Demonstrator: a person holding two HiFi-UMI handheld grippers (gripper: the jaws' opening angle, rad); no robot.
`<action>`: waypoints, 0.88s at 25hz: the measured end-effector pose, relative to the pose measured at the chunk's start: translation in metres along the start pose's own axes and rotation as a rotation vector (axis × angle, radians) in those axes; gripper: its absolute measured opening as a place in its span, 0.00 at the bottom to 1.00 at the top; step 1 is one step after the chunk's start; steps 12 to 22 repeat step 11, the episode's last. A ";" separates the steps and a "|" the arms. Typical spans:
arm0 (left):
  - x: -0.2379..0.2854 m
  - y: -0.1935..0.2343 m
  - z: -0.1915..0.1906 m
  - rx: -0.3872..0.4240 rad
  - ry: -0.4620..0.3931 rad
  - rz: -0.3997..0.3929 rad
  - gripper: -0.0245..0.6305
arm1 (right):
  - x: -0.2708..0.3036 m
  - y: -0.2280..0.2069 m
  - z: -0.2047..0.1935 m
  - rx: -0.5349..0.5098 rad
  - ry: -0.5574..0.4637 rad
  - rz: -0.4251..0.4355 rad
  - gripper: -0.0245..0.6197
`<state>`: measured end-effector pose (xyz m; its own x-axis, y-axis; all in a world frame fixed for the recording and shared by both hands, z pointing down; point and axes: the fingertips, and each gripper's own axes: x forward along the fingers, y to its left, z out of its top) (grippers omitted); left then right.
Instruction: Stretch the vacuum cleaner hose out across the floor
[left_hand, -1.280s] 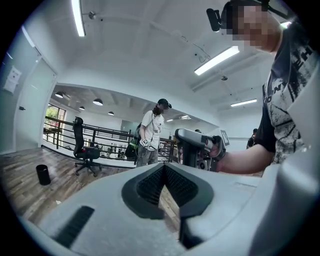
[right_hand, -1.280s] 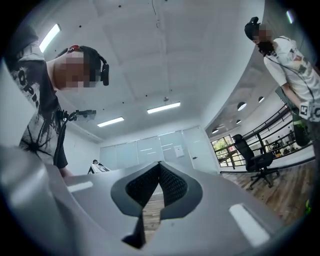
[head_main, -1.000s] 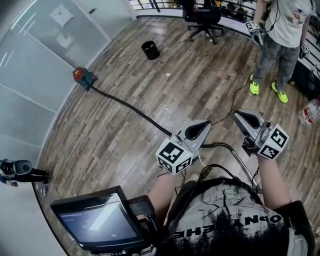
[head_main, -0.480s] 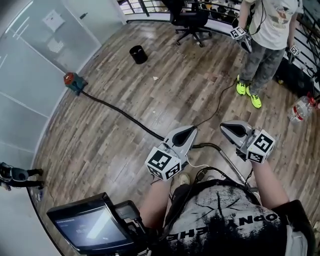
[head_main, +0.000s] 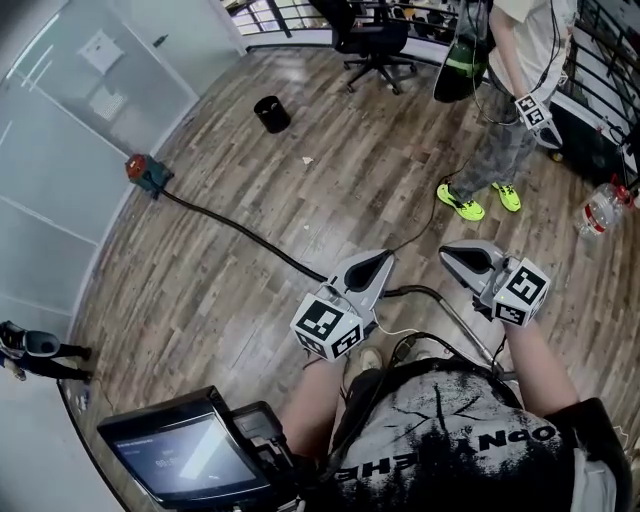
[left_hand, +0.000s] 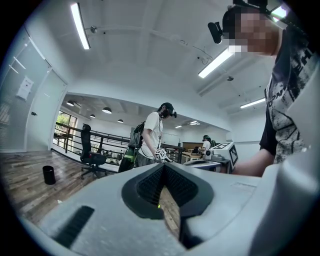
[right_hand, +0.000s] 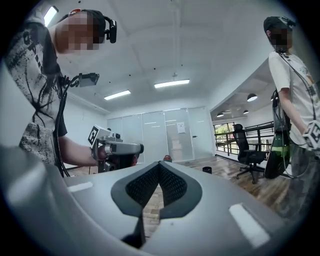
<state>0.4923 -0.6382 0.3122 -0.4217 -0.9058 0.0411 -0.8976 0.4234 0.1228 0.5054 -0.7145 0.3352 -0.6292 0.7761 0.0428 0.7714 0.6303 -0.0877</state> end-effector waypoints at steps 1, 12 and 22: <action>0.000 -0.001 -0.002 0.001 -0.001 -0.001 0.04 | -0.001 0.001 -0.002 0.000 -0.001 -0.001 0.05; -0.006 -0.006 0.015 0.000 0.000 -0.010 0.04 | 0.003 0.014 0.015 -0.024 0.018 0.003 0.05; -0.006 -0.006 0.015 0.000 0.000 -0.010 0.04 | 0.003 0.014 0.015 -0.024 0.018 0.003 0.05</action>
